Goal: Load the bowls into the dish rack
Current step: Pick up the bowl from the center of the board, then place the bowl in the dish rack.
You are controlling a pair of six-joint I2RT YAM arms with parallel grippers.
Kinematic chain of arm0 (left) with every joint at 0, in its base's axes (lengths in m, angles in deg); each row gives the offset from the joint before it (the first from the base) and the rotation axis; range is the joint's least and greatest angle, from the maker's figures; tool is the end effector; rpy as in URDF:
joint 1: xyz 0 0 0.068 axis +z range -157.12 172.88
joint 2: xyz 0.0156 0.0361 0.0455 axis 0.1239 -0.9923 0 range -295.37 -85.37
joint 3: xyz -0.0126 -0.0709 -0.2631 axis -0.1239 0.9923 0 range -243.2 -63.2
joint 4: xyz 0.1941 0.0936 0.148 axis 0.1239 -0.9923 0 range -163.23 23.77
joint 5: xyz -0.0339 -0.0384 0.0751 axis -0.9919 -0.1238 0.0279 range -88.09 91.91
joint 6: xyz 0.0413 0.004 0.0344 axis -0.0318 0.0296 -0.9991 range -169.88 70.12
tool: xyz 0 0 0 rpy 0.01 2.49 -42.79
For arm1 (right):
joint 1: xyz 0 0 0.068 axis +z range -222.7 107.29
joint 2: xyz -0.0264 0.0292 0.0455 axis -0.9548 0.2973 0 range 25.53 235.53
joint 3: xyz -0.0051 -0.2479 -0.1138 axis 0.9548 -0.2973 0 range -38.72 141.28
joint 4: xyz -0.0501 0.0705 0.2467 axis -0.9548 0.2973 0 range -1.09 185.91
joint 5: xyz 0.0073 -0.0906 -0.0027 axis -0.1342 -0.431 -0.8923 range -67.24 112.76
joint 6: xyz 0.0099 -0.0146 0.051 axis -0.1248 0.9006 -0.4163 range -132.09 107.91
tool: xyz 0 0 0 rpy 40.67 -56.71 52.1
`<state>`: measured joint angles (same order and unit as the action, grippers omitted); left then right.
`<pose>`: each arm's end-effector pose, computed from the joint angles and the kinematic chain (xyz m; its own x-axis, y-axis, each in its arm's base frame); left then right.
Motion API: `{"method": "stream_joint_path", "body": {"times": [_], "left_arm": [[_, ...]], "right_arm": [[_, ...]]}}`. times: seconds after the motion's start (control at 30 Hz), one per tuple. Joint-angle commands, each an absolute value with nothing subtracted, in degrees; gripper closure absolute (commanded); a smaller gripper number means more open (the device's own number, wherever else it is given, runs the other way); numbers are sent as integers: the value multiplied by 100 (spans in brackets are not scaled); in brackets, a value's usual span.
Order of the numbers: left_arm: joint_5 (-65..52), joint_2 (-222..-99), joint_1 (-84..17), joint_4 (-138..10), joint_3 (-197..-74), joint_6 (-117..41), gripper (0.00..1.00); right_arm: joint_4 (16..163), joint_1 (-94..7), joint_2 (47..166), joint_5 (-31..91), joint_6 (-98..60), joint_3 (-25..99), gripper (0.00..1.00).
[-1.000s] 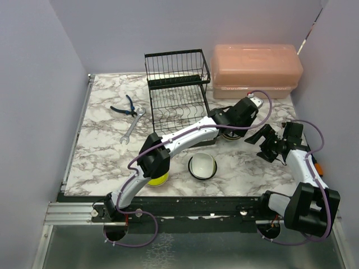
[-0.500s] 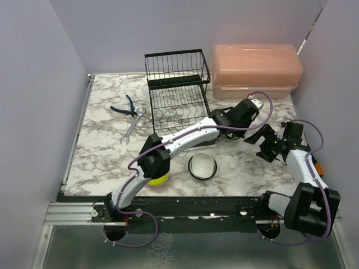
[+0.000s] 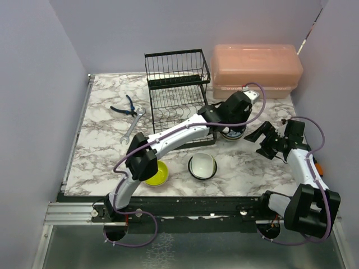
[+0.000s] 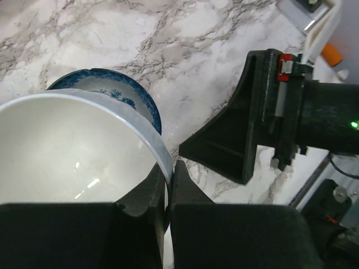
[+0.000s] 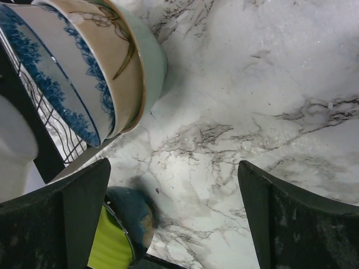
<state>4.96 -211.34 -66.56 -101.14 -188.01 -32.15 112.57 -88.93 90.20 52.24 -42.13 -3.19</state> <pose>0.2608 -0.4378 0.3177 -0.5403 0.3170 -0.7795 0.7071 0.6732 -0.2163 0.2101 -0.0429 0.2015 -0.6833 0.6527 -0.3273 0.3461 0.6842 0.6420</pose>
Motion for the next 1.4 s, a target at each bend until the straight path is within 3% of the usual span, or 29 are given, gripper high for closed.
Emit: {"method": "stream_joint_path", "body": {"times": [0.0, 0.33, 0.53, 0.67, 0.83, 1.2, 1.37], "left_arm": [[-64, -19973, -6401, -8979, -17996, -2926, 100], [-1516, -18157, -5178, -6065, -14548, -1078, 100], [-1778, -17240, -4400, -4274, -12658, 112, 100], [-1745, -16994, -4160, -4187, -12280, 446, 100], [-1645, -16853, -4032, -4173, -12127, 849, 100], [-1510, -16740, -3998, -4109, -11921, 1905, 100], [-1468, -16729, -3981, -4273, -11816, 2177, 100]], "right_arm": [[11355, -8924, 8888, 5491, -4060, -75, 0], [11551, -8910, 8472, 5990, -3742, 420, 0], [11929, -8719, 8268, 5968, -3466, 1012, 0], [12094, -8261, 8156, 5640, -3382, 1349, 0], [11891, -6955, 8217, 4672, -3496, 1493, 0], [11067, -3954, 9173, 2481, -3708, 1933, 0], [10635, -3271, 9698, 1764, -3614, 2194, 0]]}}
